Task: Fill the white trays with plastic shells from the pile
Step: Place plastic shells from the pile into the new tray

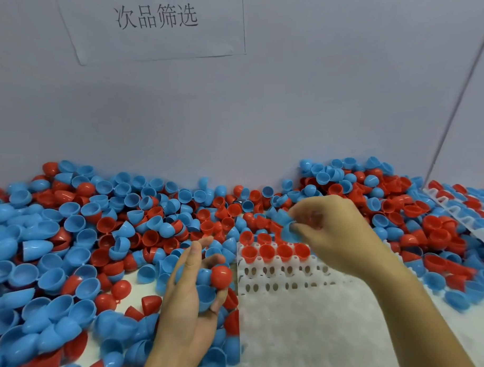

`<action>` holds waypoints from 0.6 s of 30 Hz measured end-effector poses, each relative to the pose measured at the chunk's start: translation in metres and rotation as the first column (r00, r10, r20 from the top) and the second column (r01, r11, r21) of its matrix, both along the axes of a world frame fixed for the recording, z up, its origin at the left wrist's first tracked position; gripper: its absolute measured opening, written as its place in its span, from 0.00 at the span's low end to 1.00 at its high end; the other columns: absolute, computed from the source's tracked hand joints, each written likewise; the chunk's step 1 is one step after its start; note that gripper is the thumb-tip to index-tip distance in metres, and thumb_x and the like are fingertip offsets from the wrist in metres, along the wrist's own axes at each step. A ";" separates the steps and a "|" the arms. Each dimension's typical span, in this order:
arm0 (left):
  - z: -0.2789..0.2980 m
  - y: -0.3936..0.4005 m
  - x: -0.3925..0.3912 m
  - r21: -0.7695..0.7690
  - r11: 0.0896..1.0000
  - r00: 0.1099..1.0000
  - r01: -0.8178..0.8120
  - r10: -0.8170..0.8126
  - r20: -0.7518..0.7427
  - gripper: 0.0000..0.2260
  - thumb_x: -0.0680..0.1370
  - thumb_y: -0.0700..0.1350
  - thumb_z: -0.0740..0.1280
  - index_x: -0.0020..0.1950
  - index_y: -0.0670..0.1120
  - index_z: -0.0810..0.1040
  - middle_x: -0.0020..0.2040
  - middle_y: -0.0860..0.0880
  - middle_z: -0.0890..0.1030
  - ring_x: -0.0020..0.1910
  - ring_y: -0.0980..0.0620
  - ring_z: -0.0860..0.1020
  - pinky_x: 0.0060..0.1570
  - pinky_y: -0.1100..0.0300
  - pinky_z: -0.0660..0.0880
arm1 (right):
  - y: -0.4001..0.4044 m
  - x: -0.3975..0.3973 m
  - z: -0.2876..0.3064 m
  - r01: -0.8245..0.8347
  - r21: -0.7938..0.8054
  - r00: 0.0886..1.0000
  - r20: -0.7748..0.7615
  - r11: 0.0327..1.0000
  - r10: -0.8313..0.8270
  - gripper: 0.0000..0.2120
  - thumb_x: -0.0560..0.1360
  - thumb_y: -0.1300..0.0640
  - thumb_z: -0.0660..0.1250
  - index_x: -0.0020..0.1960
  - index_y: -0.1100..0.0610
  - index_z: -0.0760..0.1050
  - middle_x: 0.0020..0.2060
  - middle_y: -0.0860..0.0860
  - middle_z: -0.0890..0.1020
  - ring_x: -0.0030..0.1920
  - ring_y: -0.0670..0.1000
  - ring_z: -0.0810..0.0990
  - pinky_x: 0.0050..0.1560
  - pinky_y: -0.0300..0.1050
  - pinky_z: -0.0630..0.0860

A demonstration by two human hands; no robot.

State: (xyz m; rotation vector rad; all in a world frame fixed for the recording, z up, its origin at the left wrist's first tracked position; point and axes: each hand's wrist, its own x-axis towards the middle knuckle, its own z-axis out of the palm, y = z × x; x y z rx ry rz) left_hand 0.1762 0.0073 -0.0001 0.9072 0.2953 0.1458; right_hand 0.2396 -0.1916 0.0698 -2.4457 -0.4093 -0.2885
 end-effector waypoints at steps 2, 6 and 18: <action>-0.001 0.000 0.000 -0.011 1.000 1.000 0.000 0.000 0.005 0.12 0.71 0.59 0.68 0.46 0.55 0.86 0.39 0.48 0.83 0.29 0.59 0.78 0.22 0.68 0.68 | -0.032 0.016 -0.003 0.104 -0.097 0.994 -0.018 0.990 -0.106 0.07 0.76 0.59 0.72 0.53 0.53 0.83 0.40 0.43 0.82 0.40 0.43 0.81 0.38 0.33 0.76; -0.004 0.000 0.001 -0.013 1.000 1.000 0.010 -0.010 0.013 0.13 0.70 0.58 0.69 0.48 0.53 0.86 0.39 0.48 0.83 0.29 0.59 0.77 0.21 0.67 0.67 | -0.071 0.045 -0.016 0.209 -0.280 0.962 -0.114 0.937 -0.249 0.09 0.76 0.61 0.71 0.56 0.57 0.83 0.47 0.50 0.84 0.40 0.44 0.80 0.39 0.35 0.75; 0.000 0.000 -0.001 -0.021 1.000 1.000 0.011 -0.011 -0.006 0.10 0.68 0.57 0.70 0.43 0.55 0.86 0.38 0.49 0.83 0.30 0.59 0.79 0.22 0.67 0.70 | -0.061 0.049 -0.049 0.170 -0.513 0.936 -0.181 0.841 -0.300 0.13 0.74 0.63 0.70 0.56 0.51 0.83 0.45 0.50 0.81 0.41 0.52 0.81 0.44 0.50 0.83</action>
